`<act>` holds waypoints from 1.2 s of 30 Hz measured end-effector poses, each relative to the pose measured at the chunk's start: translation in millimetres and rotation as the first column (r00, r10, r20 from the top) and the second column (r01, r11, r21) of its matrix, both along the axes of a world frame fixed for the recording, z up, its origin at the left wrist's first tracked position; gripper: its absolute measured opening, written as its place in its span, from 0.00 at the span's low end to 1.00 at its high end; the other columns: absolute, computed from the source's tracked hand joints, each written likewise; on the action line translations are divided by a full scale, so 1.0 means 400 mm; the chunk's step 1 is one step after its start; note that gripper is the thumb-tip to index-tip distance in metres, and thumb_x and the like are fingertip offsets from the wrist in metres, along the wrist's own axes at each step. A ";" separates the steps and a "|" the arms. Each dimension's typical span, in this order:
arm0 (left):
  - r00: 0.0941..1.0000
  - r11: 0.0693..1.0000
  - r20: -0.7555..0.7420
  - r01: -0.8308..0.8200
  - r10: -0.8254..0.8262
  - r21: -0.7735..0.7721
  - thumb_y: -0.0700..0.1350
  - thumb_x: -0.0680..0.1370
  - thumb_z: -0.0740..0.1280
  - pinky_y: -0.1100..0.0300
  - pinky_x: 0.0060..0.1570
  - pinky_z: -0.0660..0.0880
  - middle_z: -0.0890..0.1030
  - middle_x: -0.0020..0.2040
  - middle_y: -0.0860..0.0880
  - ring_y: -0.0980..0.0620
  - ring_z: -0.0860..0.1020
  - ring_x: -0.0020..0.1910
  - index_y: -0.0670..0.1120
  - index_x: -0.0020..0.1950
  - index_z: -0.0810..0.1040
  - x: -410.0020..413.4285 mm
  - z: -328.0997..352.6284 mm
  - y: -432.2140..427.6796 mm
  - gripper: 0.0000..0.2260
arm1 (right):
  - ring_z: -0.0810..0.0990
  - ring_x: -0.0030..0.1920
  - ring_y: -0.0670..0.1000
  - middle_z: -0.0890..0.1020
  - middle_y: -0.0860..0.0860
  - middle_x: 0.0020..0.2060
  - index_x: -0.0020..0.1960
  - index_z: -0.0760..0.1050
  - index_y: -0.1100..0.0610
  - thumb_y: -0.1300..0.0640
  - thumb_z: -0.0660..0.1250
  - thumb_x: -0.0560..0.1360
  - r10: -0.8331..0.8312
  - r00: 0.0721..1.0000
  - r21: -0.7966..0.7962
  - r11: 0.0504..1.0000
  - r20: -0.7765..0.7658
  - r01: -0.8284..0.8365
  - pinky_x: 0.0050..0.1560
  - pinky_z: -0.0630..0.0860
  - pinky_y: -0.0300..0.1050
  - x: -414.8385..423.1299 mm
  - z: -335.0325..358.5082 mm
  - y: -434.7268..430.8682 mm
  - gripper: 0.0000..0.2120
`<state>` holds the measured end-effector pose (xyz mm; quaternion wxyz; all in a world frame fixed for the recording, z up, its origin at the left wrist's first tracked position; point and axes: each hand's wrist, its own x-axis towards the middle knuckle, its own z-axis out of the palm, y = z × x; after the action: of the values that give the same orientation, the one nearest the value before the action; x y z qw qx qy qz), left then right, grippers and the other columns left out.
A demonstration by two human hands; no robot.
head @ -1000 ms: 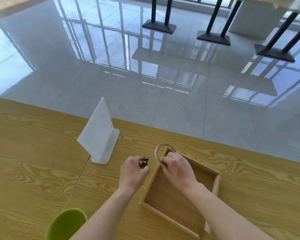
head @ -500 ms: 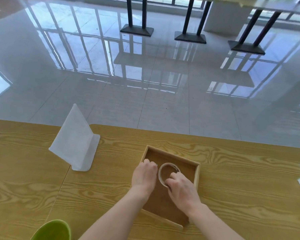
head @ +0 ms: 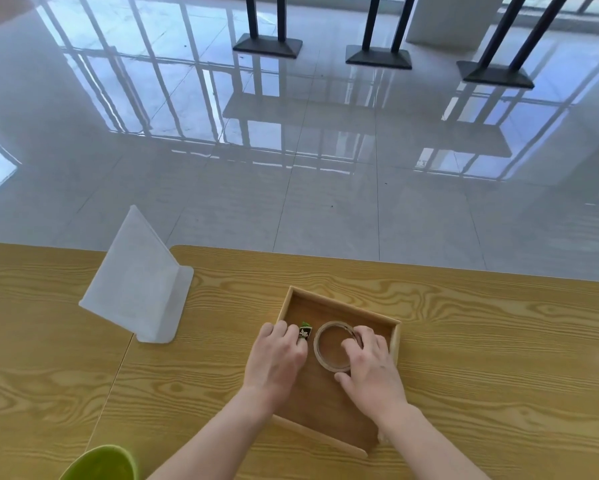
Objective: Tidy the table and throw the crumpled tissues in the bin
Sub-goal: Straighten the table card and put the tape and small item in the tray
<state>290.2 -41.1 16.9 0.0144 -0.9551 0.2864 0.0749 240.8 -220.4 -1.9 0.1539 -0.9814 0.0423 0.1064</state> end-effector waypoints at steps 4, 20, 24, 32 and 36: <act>0.998 0.997 0.049 0.043 -0.046 0.057 0.39 0.59 0.78 0.54 0.39 0.73 0.73 0.28 0.52 0.48 0.73 0.34 0.50 0.28 0.75 0.022 -0.008 0.005 0.12 | 0.64 0.69 0.53 0.65 0.52 0.71 0.60 0.75 0.51 0.50 0.73 0.73 -0.002 0.999 0.021 1.000 0.041 0.001 0.66 0.69 0.45 0.006 -0.009 0.011 0.17; 0.984 0.996 0.164 -0.054 0.064 -0.066 0.35 0.66 0.74 0.54 0.33 0.72 0.76 0.36 0.46 0.46 0.75 0.37 0.45 0.32 0.77 0.077 -0.049 0.008 0.09 | 0.66 0.71 0.56 0.70 0.57 0.71 0.65 0.75 0.54 0.55 0.75 0.72 -0.014 0.990 0.044 0.999 0.140 0.008 0.70 0.69 0.49 0.063 -0.027 0.065 0.23; 0.990 0.984 0.090 -0.093 0.108 -0.150 0.37 0.66 0.76 0.57 0.28 0.76 0.77 0.39 0.46 0.47 0.76 0.37 0.45 0.37 0.78 0.068 -0.051 0.013 0.08 | 0.63 0.73 0.55 0.68 0.55 0.73 0.67 0.73 0.53 0.53 0.73 0.74 -0.029 0.991 0.040 0.999 0.132 0.024 0.71 0.67 0.49 0.068 -0.029 0.065 0.23; 0.896 0.778 -0.219 -0.444 0.387 -0.444 0.47 0.76 0.70 0.62 0.51 0.74 0.75 0.55 0.50 0.52 0.74 0.54 0.47 0.70 0.72 0.011 -0.047 0.043 0.23 | 0.61 0.73 0.52 0.64 0.51 0.74 0.71 0.70 0.51 0.47 0.73 0.73 -0.079 0.991 0.111 0.991 0.104 0.067 0.72 0.65 0.49 0.060 -0.028 0.068 0.29; 0.847 0.701 -0.304 -0.531 0.436 -0.476 0.45 0.78 0.67 0.62 0.54 0.73 0.77 0.57 0.51 0.53 0.76 0.55 0.47 0.72 0.70 -0.021 -0.055 0.067 0.22 | 0.68 0.69 0.49 0.73 0.48 0.67 0.70 0.72 0.53 0.51 0.74 0.73 -0.123 0.980 0.198 0.976 0.154 0.091 0.68 0.66 0.42 0.020 -0.011 0.030 0.27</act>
<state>281.7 -14.4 -5.0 -0.3013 -0.9502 0.0339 0.0718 248.8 -208.3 -6.5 0.2551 -0.9640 0.0720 0.0199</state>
